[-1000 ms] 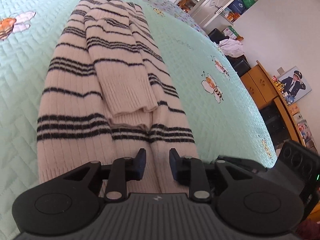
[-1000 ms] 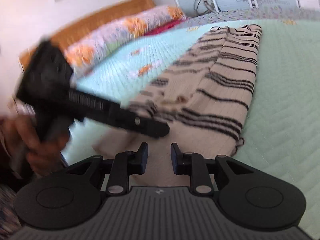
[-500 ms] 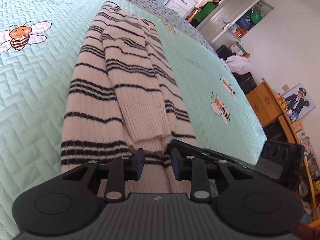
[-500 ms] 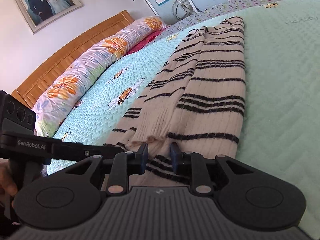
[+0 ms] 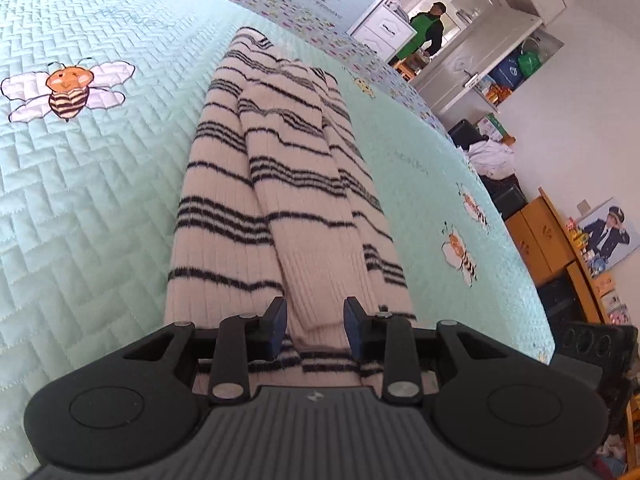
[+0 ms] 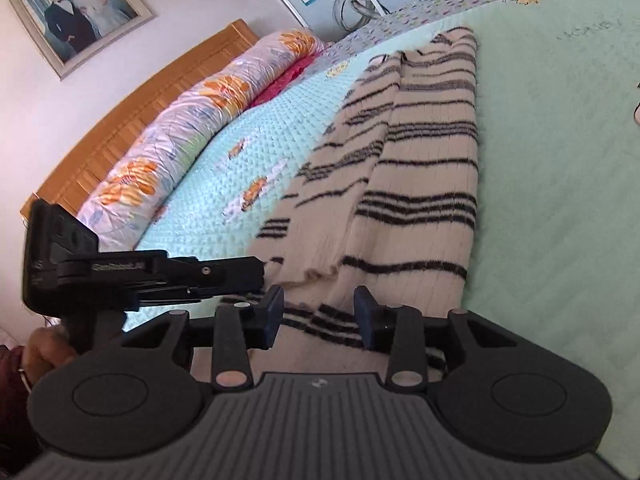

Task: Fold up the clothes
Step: 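Smooth the striped bundle with the left gripper while the right gripper presses its end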

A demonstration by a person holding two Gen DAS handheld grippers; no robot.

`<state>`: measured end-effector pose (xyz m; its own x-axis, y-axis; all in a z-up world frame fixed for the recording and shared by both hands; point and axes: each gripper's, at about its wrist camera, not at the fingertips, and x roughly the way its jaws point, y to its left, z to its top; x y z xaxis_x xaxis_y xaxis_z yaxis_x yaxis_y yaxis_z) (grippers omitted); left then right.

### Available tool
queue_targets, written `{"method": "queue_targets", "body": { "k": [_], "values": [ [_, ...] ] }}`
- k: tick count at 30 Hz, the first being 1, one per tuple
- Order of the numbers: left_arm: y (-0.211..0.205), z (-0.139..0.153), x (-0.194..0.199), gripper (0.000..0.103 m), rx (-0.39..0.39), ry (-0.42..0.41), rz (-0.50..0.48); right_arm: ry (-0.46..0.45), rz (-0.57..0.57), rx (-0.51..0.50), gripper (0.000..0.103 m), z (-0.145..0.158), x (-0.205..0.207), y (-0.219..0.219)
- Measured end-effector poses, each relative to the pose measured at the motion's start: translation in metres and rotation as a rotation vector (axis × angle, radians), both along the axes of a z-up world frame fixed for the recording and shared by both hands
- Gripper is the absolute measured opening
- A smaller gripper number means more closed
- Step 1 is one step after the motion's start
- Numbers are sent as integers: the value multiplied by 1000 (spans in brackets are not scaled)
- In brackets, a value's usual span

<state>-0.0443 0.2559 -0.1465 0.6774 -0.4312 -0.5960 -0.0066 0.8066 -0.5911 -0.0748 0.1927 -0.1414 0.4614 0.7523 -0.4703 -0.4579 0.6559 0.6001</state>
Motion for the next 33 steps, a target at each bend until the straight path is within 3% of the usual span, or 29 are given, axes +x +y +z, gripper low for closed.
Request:
{"method": "queue_targets", "body": {
  "k": [7, 9, 10, 13, 19, 22, 24, 26, 28, 33],
  "values": [
    [4, 17, 43, 33, -13, -37, -8, 29, -4, 150, 38, 17, 49, -4],
    [5, 19, 62, 32, -27, -43, -22, 86, -11, 224, 26, 10, 75, -6],
    [6, 19, 72, 28, -34, -46, -29, 115, -21, 251, 16, 6, 89, -7],
    [10, 19, 104, 7, -42, -46, -54, 162, -47, 282, 12, -1, 128, -4],
    [20, 15, 167, 1, 7, -17, -83, 142, 17, 223, 12, 3, 191, 20],
    [29, 4, 198, 1, -34, 4, -111, 147, 50, 179, 12, -5, 217, 33],
    [35, -15, 215, 1, -56, 60, -126, 186, 69, 147, 12, -22, 232, 40],
    [35, -38, 224, 3, -13, 102, -163, 228, 101, 137, 0, -45, 243, 43],
    [39, -49, 223, 3, -47, 92, -161, 232, 124, 150, 0, -60, 248, 41],
    [38, -49, 221, 4, -41, 76, -179, 210, 155, 162, 0, -63, 246, 39]
  ]
}}
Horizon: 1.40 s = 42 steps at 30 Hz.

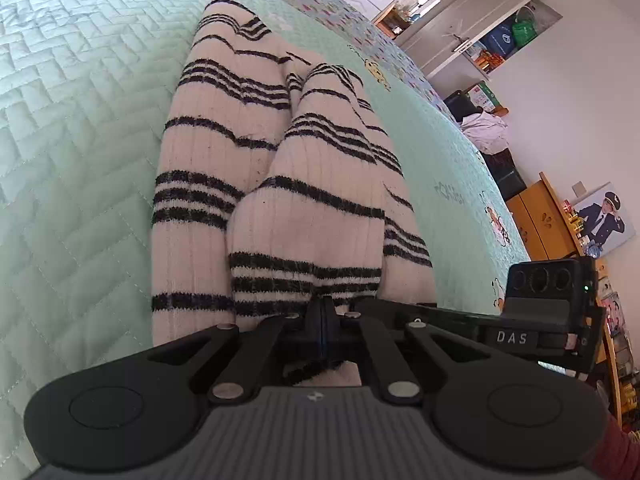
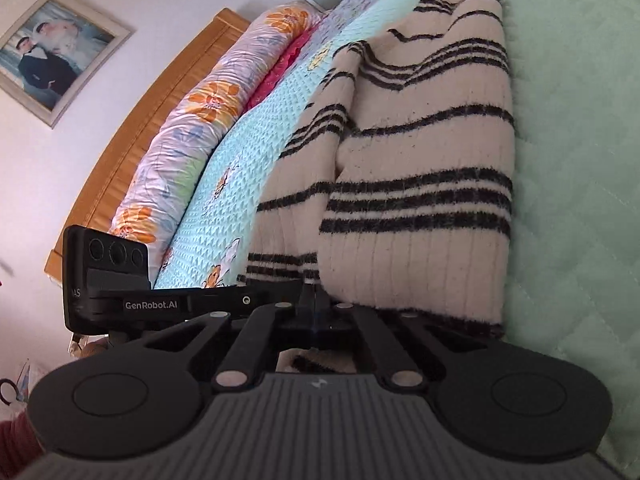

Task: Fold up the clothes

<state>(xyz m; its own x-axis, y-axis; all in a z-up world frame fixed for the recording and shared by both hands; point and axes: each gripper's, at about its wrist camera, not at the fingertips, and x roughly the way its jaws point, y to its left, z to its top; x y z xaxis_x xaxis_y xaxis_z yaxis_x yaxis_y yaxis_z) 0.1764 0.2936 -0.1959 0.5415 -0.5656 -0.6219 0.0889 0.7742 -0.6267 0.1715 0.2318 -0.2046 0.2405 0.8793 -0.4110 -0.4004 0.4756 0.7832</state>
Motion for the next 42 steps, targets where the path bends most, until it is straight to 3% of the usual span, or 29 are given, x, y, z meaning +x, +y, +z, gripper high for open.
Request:
{"method": "queue_targets", "body": {
  "k": [3, 6, 10, 12, 14, 16, 18, 21, 23, 25, 27, 28, 32, 37, 42],
  "values": [
    [8, -5, 0, 4, -52, 7, -9, 19, 6, 41, 0, -3, 5, -5],
    [8, -2, -1, 3, -51, 18, -10, 41, 5, 25, 0, 1, 8, -3],
    [2, 26, 2, 4, 2, 20, -30, 11, 27, -112, 0, 28, 5, 11],
    [4, 44, 4, 9, 7, -9, -48, -22, 47, -95, 12, 43, 6, 9],
    [17, 60, 6, 17, -64, -79, -36, -77, 33, -25, 38, 58, 9, -6],
    [38, 68, 15, 34, -146, -123, 32, -94, -38, 26, 43, 64, 25, -27],
    [54, 67, 37, 39, -112, -125, 118, -91, -129, 74, 43, 64, 45, -51],
    [74, 50, 83, 40, -22, -48, 238, -136, -230, -15, 52, 55, 81, -67],
    [89, 27, 108, 40, -73, 26, 308, -207, -210, -117, 59, 45, 95, -61],
    [102, 5, 119, 40, -194, 39, 376, -280, -185, -222, 60, 35, 109, -54],
    [109, -9, 120, 38, -293, -3, 431, -294, -183, -197, 63, 27, 112, -51],
    [109, -11, 119, 38, -303, -34, 433, -285, -195, -167, 66, 24, 111, -53],
    [96, -7, 102, 38, -207, -148, 364, -254, -232, -86, 66, 18, 105, -63],
    [88, 7, 83, 40, -174, -78, 386, -226, -277, -107, 66, 28, 88, -60],
    [59, 59, 26, 49, -94, -46, 355, -165, -347, -109, 66, 56, 54, -65]
  ]
}}
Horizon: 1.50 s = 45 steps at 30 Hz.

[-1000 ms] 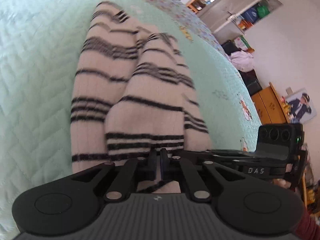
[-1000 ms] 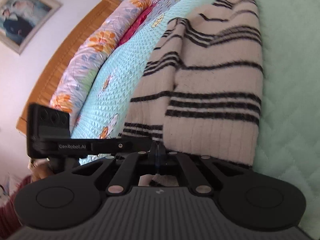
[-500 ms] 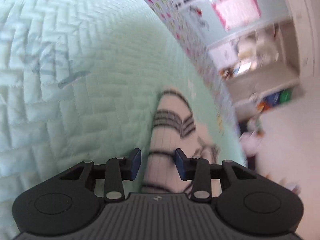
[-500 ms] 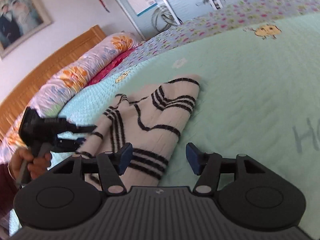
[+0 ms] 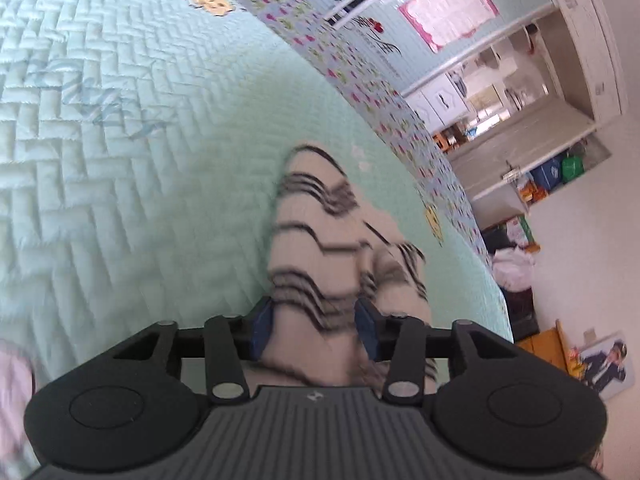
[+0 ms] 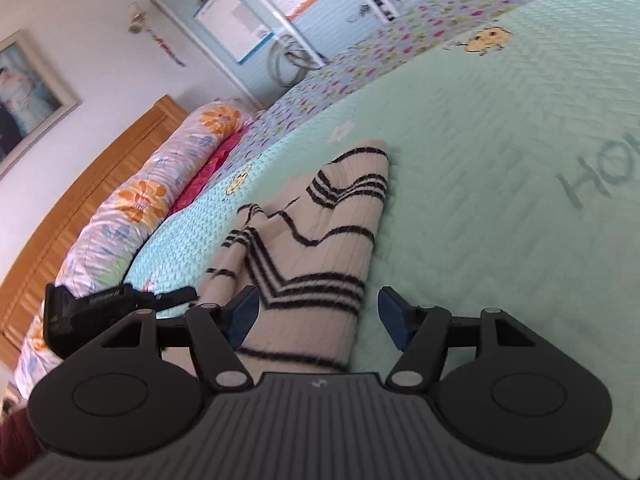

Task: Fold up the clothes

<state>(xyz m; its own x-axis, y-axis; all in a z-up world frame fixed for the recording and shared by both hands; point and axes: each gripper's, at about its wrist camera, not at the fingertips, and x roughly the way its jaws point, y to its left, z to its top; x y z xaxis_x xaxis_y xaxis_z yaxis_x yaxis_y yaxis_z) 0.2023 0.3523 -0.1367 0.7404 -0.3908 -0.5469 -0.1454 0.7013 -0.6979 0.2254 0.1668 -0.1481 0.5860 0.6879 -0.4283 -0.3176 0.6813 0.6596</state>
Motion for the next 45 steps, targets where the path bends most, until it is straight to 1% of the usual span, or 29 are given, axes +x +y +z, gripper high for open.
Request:
{"method": "queue_targets", "body": {
  "k": [1, 2, 4, 6, 7, 9, 11, 13, 16, 18, 20, 22, 24, 25, 28, 29, 31, 32, 35, 37, 38, 40, 44, 45],
  "values": [
    [-9, 12, -11, 53, 0, -5, -8, -27, -3, -5, 66, 11, -10, 0],
    [-18, 22, -23, 54, -10, -12, -23, -56, -7, -12, 66, 22, -20, 0],
    [-36, 41, -41, 54, -58, -13, -54, -90, -2, -21, 67, 45, -38, 3],
    [-55, 61, -57, 54, -101, -14, -67, -91, -11, -16, 67, 68, -54, 7],
    [-65, 72, -65, 54, -109, -25, -75, -91, -16, -14, 67, 79, -62, 9],
    [-85, 95, -80, 54, -106, -63, -95, -89, -10, 18, 67, 101, -76, 13],
    [-100, 117, -90, 54, -110, -94, -90, -96, -11, 57, 68, 126, -92, 15],
    [-108, 138, -92, 54, -152, -119, -91, -92, -33, 118, 69, 148, -105, 12],
    [-108, 175, -96, 56, -157, -178, -73, -81, -33, 220, 69, 182, -114, 3],
    [-109, 201, -97, 57, -134, -237, -78, -114, -41, 244, 70, 209, -121, -1],
    [-109, 223, -99, 57, -125, -280, -57, -152, -50, 267, 70, 231, -124, -6],
    [-109, 240, -101, 60, -131, -303, -32, -180, -71, 296, 71, 250, -126, -12],
    [-112, 256, -100, 60, -125, -320, -29, -189, -87, 338, 71, 263, -124, -19],
    [-113, 265, -98, 61, -109, -341, -35, -194, -96, 353, 71, 269, -124, -22],
    [-116, 290, -89, 64, -53, -412, -51, -241, -117, 348, 74, 286, -116, -28],
    [-114, 296, -84, 65, -26, -435, -43, -257, -125, 336, 76, 291, -112, -30],
    [-108, 307, -70, 70, 42, -480, -12, -277, -134, 314, 77, 303, -97, -35],
    [-104, 313, -63, 70, 76, -502, 4, -290, -137, 304, 77, 307, -88, -37],
    [-88, 305, -37, 73, 172, -505, 72, -326, -146, 244, 80, 314, -59, -40],
    [-74, 285, -16, 73, 206, -467, 96, -328, -150, 184, 81, 306, -37, -38],
    [-65, 271, -5, 73, 209, -439, 106, -320, -142, 162, 81, 298, -24, -37],
    [-43, 236, 15, 73, 184, -371, 130, -287, -124, 127, 81, 272, 6, -34],
    [11, 145, 54, 72, 99, -187, 181, -156, -82, 102, 81, 194, 61, -31],
    [21, 125, 62, 72, 86, -149, 187, -117, -72, 92, 81, 171, 71, -30]
  ]
}}
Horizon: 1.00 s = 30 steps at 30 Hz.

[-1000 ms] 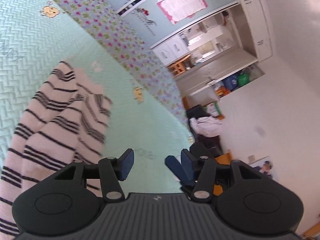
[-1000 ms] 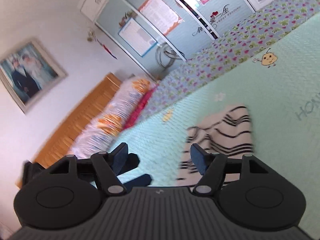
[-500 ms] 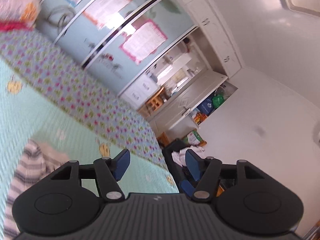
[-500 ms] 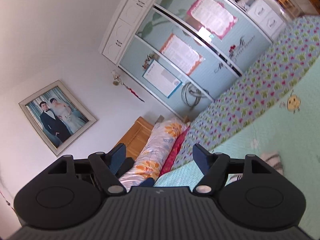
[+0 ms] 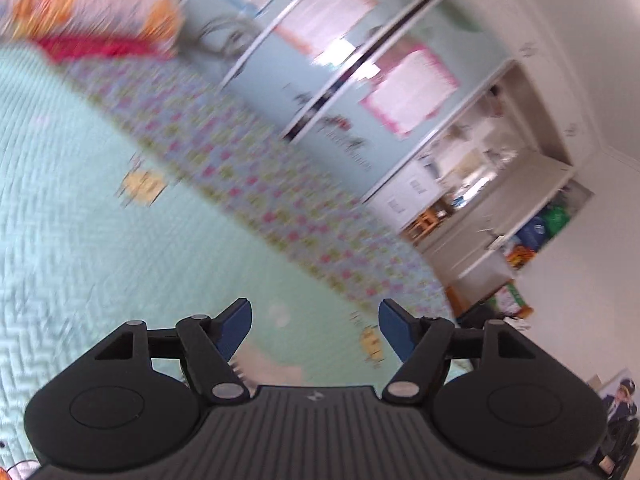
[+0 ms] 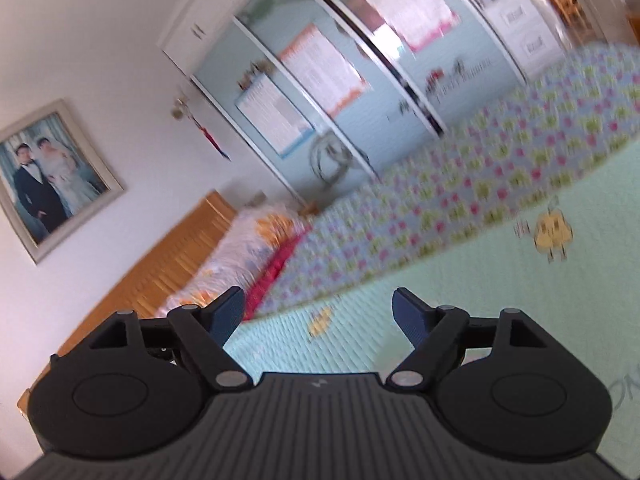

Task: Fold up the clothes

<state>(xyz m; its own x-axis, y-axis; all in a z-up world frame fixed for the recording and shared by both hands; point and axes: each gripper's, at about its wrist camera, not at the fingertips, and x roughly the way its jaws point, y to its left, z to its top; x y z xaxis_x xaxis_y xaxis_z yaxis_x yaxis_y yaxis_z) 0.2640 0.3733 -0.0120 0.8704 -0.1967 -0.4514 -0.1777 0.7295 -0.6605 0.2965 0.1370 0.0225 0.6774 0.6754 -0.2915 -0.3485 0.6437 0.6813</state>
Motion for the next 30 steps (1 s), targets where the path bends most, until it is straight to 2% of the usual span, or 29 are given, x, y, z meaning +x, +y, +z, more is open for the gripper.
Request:
{"method": "queue_targets", "body": {
  "k": [4, 6, 9, 11, 13, 17, 18, 20, 21, 22, 23, 24, 26, 30],
  "values": [
    [24, -68, 25, 72, -62, 85, -25, 149, 18, -55, 81, -89, 35, 5],
    [25, -96, 39, 72, -98, 116, -91, 208, 51, -60, 81, -124, 47, 11],
    [14, -128, 61, 72, -79, 177, -182, 267, 102, -79, 81, -163, 61, 25],
    [12, -144, 74, 72, -79, 193, -203, 281, 130, -94, 81, -178, 72, 32],
    [14, -159, 84, 73, -119, 190, -214, 291, 151, -84, 81, -190, 82, 38],
    [16, -174, 97, 74, -180, 123, -265, 283, 168, 7, 81, -205, 104, 45],
    [14, -175, 100, 74, -183, 115, -287, 281, 174, 18, 81, -206, 110, 47],
    [8, -176, 104, 71, -158, 108, -321, 257, 211, -26, 80, -203, 115, 58],
    [2, -176, 104, 60, -125, 112, -332, 241, 226, -57, 78, -201, 116, 64],
    [-4, -175, 104, 40, -86, 121, -340, 235, 238, -88, 61, -199, 117, 69],
    [-10, -175, 104, 28, -48, 130, -348, 241, 244, -117, 31, -200, 117, 74],
    [-14, -174, 104, 21, -16, 134, -350, 248, 250, -147, 23, -201, 117, 78],
    [-19, -168, 99, 19, 26, 115, -347, 209, 240, -175, 21, -197, 109, 82],
    [-30, -134, 88, 15, 129, 59, -367, 120, 210, -195, 19, -173, 90, 84]
  ]
}}
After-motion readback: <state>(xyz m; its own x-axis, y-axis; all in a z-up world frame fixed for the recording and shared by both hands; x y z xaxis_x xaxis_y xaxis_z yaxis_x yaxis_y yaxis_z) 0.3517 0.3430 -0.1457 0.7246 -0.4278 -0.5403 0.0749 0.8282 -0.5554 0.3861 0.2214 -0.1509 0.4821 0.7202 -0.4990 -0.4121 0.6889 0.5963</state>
